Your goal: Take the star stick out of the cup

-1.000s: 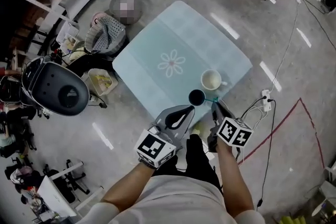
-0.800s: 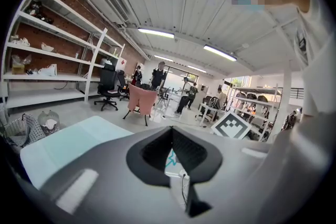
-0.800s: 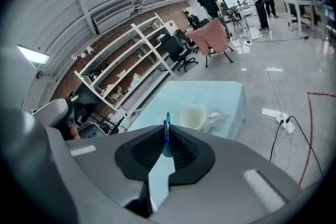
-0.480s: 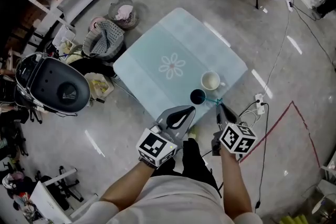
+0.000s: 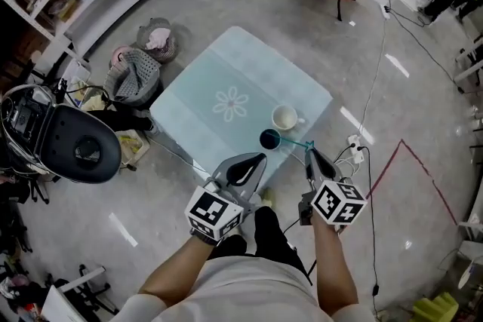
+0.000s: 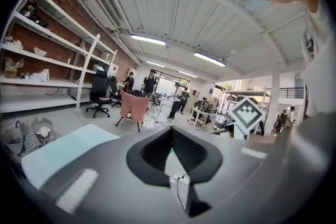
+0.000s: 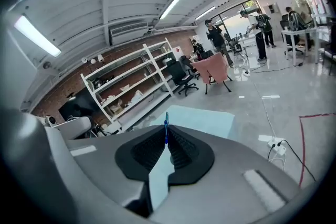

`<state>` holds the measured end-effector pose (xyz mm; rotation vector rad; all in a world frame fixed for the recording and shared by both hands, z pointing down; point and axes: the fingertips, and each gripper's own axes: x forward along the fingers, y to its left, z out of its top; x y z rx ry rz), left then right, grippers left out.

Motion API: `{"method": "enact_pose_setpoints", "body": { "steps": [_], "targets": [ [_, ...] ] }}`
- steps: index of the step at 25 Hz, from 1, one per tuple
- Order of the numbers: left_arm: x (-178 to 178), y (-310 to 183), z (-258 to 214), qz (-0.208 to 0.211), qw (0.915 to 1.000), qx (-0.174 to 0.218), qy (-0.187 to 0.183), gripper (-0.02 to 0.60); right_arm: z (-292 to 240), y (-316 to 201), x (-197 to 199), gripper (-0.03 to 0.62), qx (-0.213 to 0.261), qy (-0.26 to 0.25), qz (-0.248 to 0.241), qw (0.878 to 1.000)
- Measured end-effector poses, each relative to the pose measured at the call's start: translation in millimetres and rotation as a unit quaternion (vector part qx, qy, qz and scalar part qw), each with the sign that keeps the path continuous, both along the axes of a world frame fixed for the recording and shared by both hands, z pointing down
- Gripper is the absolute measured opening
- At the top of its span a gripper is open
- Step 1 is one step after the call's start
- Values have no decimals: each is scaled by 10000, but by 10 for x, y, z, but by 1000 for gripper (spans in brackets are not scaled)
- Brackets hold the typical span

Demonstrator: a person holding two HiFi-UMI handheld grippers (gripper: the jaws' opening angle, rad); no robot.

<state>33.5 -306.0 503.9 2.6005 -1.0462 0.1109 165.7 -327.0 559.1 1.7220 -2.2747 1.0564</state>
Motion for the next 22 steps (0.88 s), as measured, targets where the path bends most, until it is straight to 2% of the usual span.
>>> {"method": "enact_pose_setpoints", "body": {
  "steps": [7,12,22],
  "targets": [
    [-80,139,-287,45,9999,143,30,6,-562,207,6,26,623,-164,105,9979],
    [-214,242,-571,46,9994,319,85,6,-1043,349,-105,26,1128,-278,108,9932],
    [-523,487,-1103,-74,9971,700,302,6,-1787,671,-314,26,1851,-275,50,9823]
  ]
}}
